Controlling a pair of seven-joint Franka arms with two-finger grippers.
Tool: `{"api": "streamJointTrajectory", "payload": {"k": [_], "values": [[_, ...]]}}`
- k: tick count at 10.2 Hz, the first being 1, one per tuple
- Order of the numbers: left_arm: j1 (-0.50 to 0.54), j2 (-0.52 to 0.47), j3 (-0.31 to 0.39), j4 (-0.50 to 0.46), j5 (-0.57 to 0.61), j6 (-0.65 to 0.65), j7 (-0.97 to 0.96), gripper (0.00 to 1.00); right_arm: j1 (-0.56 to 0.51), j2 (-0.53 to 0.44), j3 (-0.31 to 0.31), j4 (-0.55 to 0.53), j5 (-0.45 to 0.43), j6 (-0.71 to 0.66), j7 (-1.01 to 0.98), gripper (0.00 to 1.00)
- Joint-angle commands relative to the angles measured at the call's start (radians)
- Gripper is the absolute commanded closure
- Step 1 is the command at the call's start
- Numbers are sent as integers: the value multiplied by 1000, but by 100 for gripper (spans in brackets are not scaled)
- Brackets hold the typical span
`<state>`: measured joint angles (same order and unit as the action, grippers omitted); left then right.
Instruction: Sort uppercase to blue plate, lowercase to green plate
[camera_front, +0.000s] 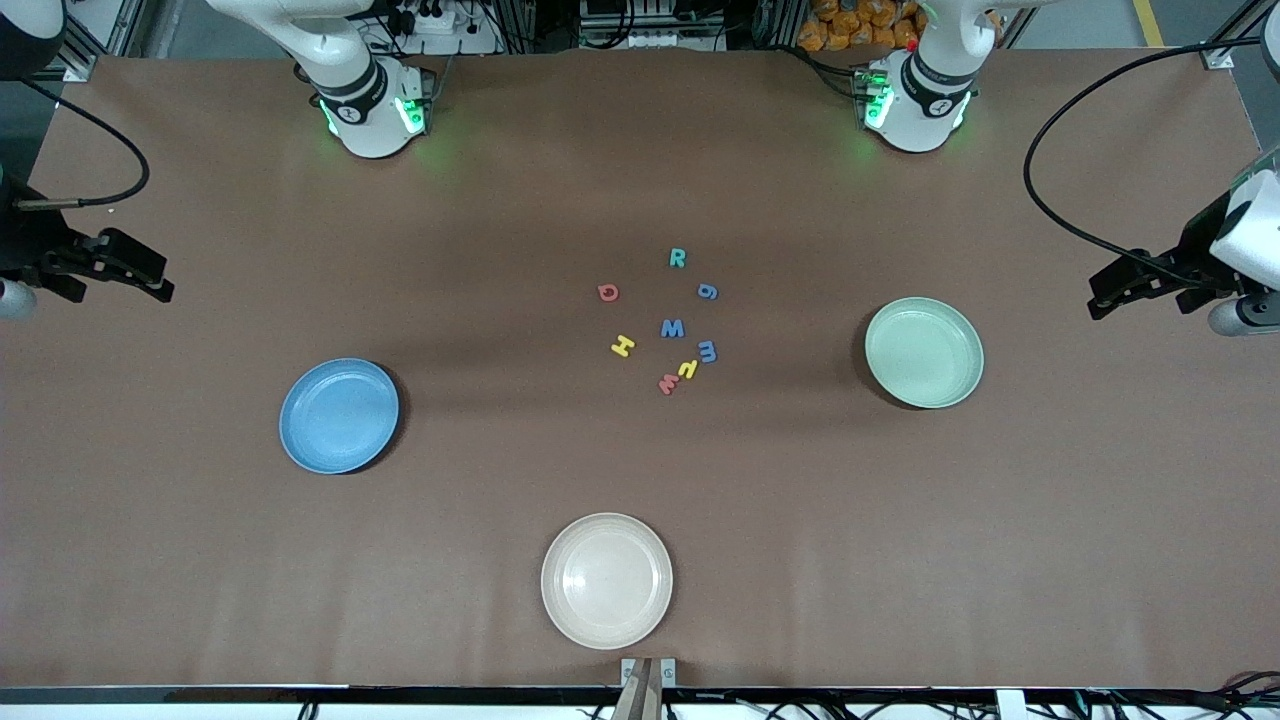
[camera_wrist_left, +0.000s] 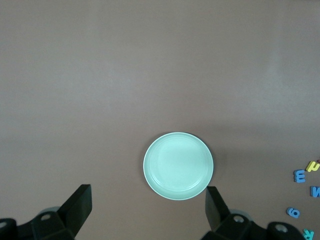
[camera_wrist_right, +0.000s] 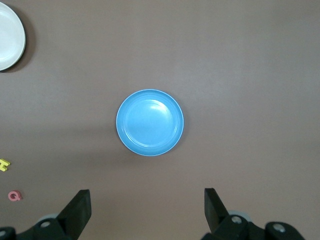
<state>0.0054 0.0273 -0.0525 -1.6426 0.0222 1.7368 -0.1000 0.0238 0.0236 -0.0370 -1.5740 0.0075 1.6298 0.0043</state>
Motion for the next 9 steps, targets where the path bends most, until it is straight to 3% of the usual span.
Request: {"api": "streamJointTrajectory", "payload": {"k": [1, 5, 9], "values": [[-16, 0, 10, 3, 28, -10, -1, 0, -2, -7, 2, 0, 12, -4, -7, 0], [-19, 16, 6, -8, 15, -16, -16, 0, 22, 1, 22, -3, 12, -4, -6, 0], [-19, 25, -87, -48, 12, -3, -162, 0, 131, 41, 49, -14, 12, -2, -1, 0]]}}
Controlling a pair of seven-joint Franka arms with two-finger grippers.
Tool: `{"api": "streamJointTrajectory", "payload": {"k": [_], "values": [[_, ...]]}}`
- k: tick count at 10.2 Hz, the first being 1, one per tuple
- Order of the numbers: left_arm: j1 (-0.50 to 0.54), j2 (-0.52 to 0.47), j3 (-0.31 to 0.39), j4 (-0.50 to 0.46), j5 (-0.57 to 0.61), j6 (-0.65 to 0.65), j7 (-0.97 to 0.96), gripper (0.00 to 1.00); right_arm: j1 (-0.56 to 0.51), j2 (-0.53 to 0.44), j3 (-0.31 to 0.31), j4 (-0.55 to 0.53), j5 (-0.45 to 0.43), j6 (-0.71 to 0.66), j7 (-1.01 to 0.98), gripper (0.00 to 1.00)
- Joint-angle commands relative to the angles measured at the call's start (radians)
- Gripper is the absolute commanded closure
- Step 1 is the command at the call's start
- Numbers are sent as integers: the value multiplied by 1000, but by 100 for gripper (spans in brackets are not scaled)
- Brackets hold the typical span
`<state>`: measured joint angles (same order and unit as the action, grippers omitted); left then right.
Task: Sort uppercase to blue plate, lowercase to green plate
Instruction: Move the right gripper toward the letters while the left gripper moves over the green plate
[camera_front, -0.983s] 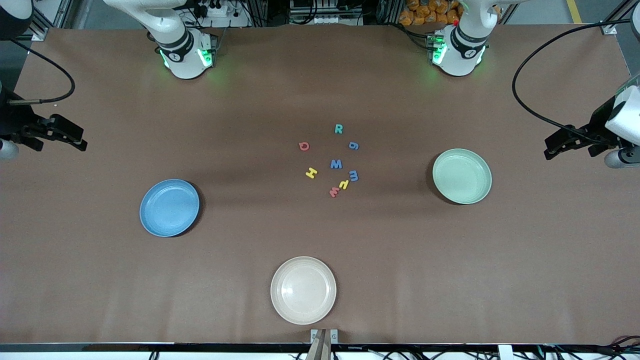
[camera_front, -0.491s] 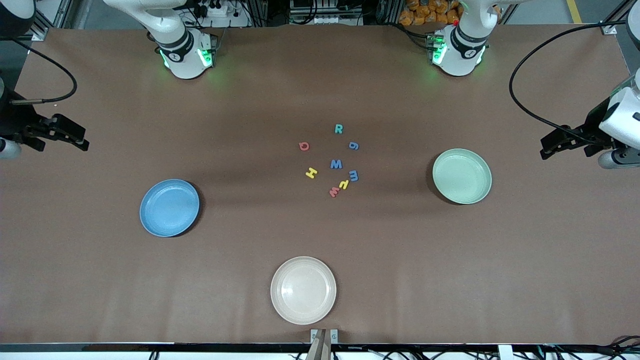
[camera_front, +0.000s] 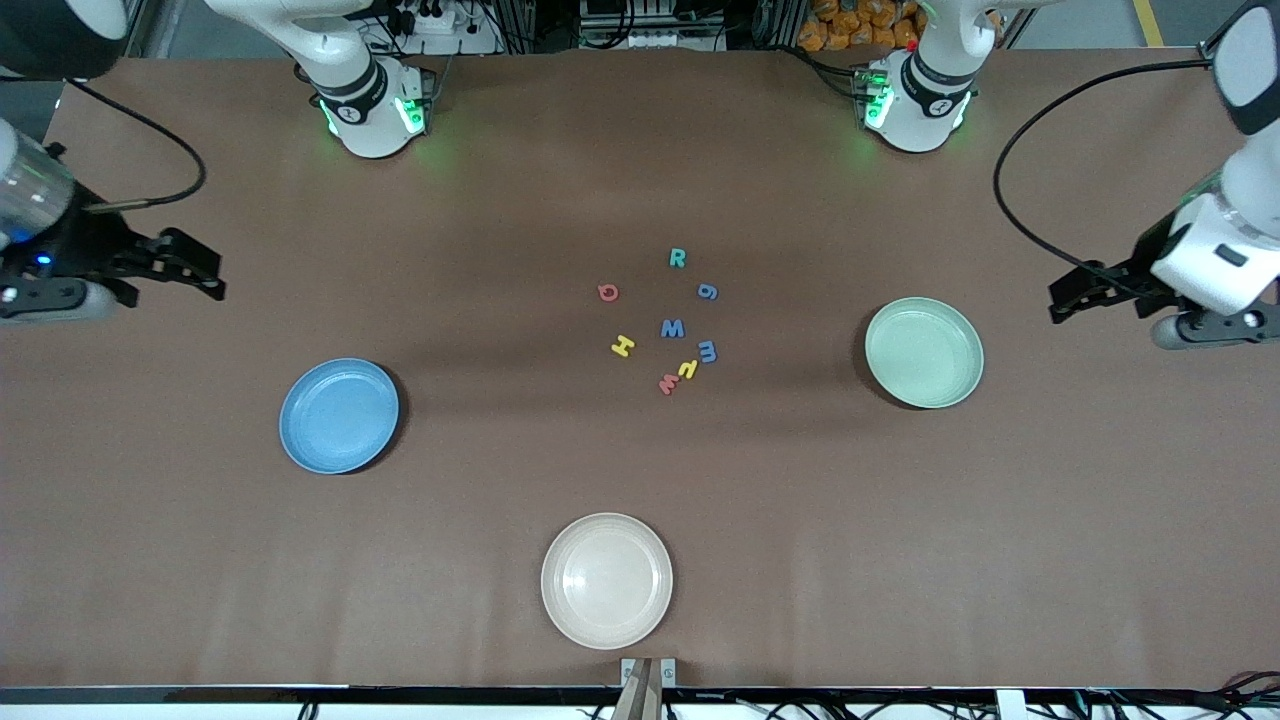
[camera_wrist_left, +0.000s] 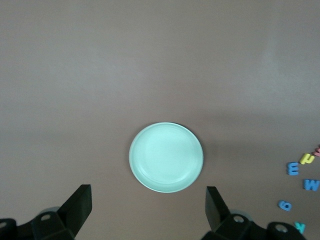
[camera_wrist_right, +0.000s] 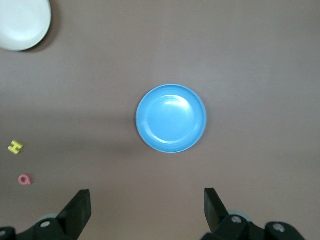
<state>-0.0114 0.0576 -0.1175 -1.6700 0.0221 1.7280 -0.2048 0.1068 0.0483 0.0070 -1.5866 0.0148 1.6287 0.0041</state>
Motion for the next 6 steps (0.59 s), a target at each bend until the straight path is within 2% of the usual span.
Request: {"api": "streamJointTrajectory", "payload": {"k": [1, 2, 4, 6], "values": [[-2, -5, -27, -34, -14, 13, -82, 0, 79, 34, 7, -1, 5, 0, 0, 0], [-2, -5, -27, -56, -54, 31, -108, 0, 115, 44, 7, -10, 5, 8, 1, 0], [-2, -5, -51, -100, -59, 67, -178, 0, 163, 44, 13, -74, 5, 57, 5, 0], [1, -5, -68, -122, -54, 85, -215, 0, 197, 45, 56, -159, 5, 132, 60, 0]]}}
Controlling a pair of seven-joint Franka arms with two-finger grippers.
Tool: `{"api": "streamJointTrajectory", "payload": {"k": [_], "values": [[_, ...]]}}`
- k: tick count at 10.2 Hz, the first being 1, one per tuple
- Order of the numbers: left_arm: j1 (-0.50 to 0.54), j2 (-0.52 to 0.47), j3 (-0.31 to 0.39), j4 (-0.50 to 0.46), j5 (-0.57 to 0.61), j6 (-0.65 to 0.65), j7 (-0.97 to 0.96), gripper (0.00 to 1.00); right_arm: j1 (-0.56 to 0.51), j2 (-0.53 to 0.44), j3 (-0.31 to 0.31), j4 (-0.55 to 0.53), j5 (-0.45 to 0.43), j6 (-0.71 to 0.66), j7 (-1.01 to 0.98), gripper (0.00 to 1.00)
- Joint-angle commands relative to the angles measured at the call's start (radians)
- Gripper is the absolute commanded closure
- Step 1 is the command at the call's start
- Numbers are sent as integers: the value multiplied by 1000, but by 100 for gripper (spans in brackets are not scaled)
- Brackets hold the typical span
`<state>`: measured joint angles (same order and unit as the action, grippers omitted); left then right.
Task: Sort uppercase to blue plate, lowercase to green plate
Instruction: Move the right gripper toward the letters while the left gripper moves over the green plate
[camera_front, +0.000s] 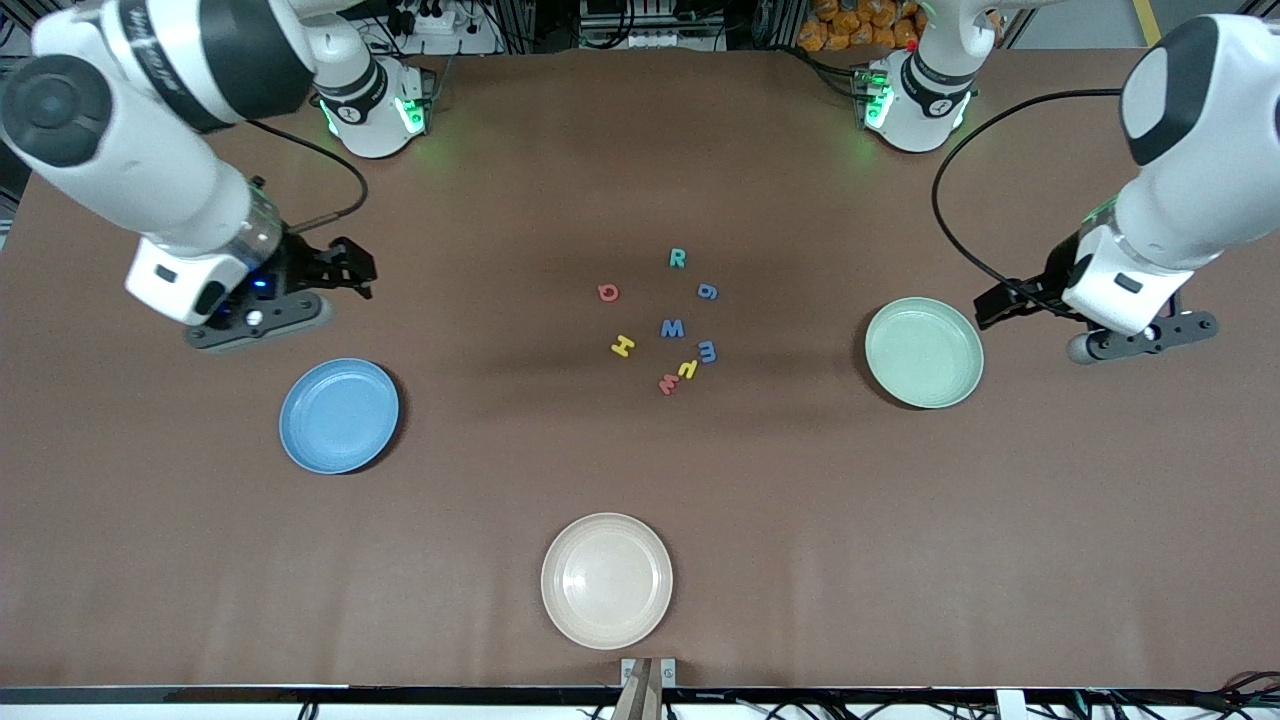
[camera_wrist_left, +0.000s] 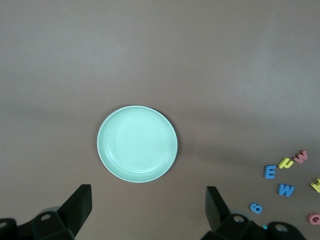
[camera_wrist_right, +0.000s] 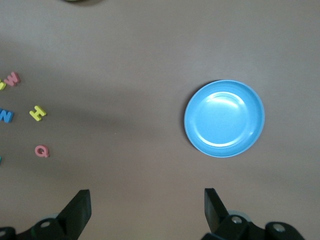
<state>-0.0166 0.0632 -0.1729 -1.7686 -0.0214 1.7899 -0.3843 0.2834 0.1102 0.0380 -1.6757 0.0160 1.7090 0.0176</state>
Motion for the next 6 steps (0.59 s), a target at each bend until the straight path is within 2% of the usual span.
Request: {"api": "streamJointTrajectory", "payload": {"k": [1, 3, 6], "values": [[13, -11, -13, -29, -11, 25, -36, 0, 32, -14, 46, -109, 4, 101, 94, 0], [17, -11, -13, -45, -14, 35, -36, 0, 46, -3, 62, -150, 4, 147, 97, 0], [33, -2, -13, -46, -14, 36, -65, 0, 63, 17, 121, -217, 6, 242, 116, 0]]}}
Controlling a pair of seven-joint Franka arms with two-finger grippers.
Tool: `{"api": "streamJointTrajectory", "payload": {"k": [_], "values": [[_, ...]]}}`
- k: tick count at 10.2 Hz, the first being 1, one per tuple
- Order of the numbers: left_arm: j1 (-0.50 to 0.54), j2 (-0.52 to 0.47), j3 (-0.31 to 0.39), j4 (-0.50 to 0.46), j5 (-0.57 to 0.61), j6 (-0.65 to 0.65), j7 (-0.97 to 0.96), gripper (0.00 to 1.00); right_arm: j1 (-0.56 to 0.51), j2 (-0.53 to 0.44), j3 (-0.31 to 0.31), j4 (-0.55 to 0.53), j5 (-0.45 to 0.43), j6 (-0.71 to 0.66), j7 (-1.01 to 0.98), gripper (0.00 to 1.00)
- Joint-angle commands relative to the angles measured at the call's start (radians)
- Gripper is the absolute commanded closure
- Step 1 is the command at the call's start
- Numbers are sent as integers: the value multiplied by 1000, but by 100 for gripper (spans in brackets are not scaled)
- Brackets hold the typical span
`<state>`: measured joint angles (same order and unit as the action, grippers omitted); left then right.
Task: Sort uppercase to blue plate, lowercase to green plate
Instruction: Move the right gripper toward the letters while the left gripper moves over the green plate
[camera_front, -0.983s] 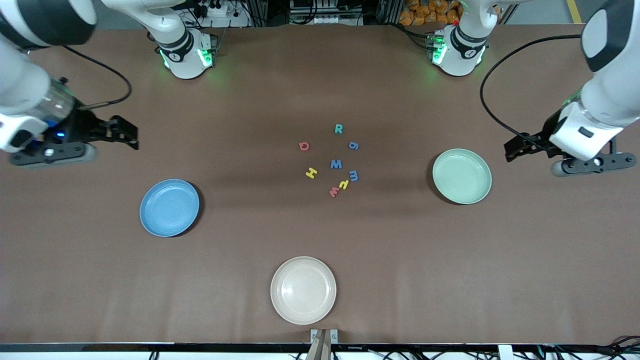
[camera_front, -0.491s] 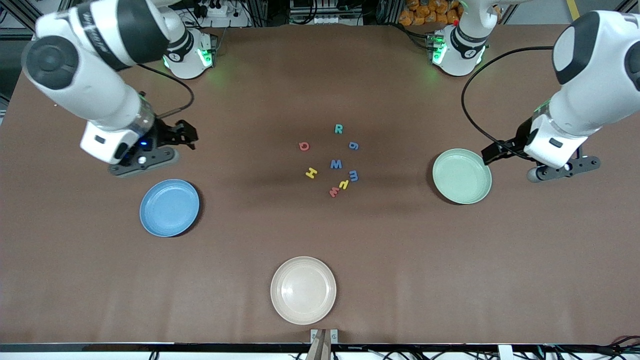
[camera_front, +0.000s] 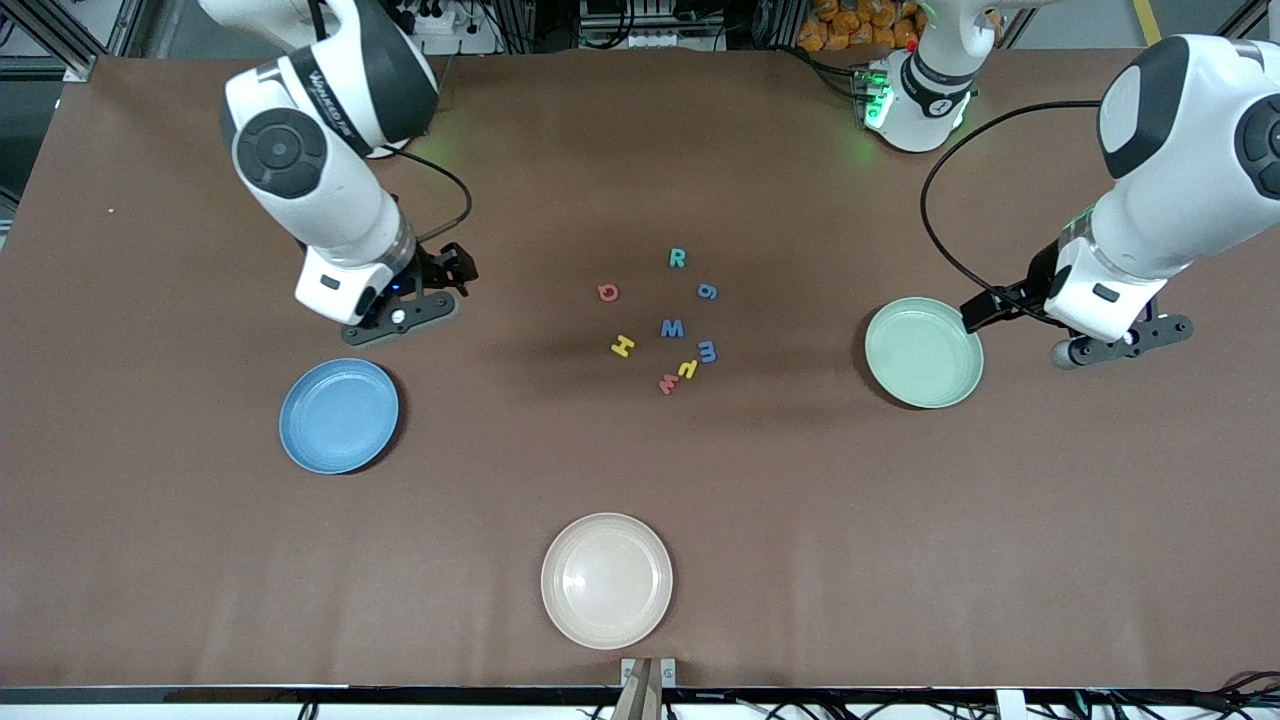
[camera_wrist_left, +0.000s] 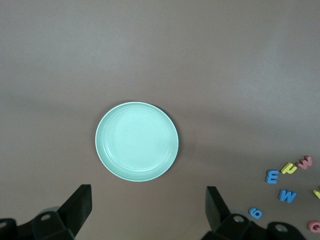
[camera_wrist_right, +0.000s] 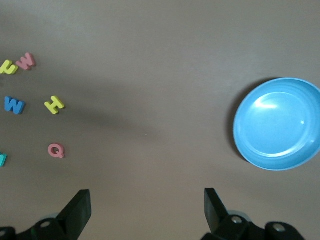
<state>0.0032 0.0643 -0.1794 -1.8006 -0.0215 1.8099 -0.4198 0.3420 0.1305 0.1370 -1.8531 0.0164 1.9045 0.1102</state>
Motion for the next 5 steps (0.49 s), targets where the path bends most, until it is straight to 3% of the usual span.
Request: {"api": "streamJointTrajectory", "payload": {"k": [1, 5], "values": [[12, 3, -6, -29, -14, 35, -52, 0, 20, 3, 29, -63, 5, 88, 38, 0], [-14, 2, -17, -55, -12, 63, -109, 0, 25, 12, 52, -74, 5, 105, 57, 0]]}}
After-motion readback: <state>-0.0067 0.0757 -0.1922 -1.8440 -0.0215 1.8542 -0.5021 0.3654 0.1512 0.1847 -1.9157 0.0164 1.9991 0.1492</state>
